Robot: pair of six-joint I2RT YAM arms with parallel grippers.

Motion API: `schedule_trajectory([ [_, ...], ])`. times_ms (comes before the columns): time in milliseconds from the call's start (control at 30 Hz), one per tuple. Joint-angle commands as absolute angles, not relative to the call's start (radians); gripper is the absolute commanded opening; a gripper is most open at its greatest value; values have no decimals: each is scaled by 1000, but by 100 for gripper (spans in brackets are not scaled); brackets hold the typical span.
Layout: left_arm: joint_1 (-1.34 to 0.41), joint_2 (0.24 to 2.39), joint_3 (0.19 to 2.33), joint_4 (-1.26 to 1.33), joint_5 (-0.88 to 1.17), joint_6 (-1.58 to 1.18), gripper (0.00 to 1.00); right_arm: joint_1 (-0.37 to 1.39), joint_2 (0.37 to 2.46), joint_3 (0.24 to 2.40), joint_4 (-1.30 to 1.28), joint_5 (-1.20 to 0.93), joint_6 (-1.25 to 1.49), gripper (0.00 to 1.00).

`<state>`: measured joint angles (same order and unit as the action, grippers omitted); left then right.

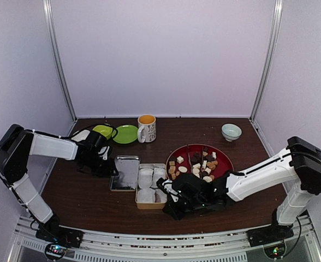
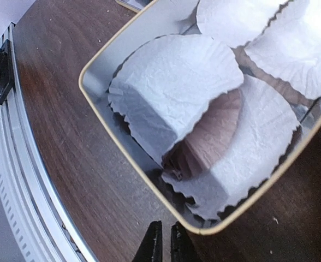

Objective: Pack the chocolate

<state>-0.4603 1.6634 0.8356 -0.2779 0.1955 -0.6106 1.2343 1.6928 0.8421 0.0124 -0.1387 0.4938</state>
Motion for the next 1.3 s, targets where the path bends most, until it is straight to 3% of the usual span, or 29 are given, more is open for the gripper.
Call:
schedule_trajectory([
  [0, -477, 1651, 786, -237, 264, -610, 41, 1261, 1743, 926, 68, -150, 477, 7],
  [67, -477, 1602, 767, -238, 240, -603, 48, 1267, 1763, 951, 54, -130, 472, 7],
  [133, -478, 1542, 757, -261, 193, -599, 62, 1267, 1779, 970, 33, -102, 471, 7],
  [233, -477, 1438, 730, -271, 130, -595, 93, 1266, 1788, 998, 21, -66, 462, 8],
  [267, -477, 1408, 720, -267, 113, -588, 97, 1266, 1795, 1003, 25, -55, 461, 8],
  [833, -475, 1031, 601, -198, -255, -465, 98, 1195, 1826, 1099, 34, -17, 450, 12],
  [1133, -471, 878, 536, -51, -305, -300, 98, 1168, 1585, 994, 71, 115, 441, 12],
  [1267, -472, 807, 480, 36, -229, -135, 98, 1148, 1476, 945, 36, 251, 436, 11],
])
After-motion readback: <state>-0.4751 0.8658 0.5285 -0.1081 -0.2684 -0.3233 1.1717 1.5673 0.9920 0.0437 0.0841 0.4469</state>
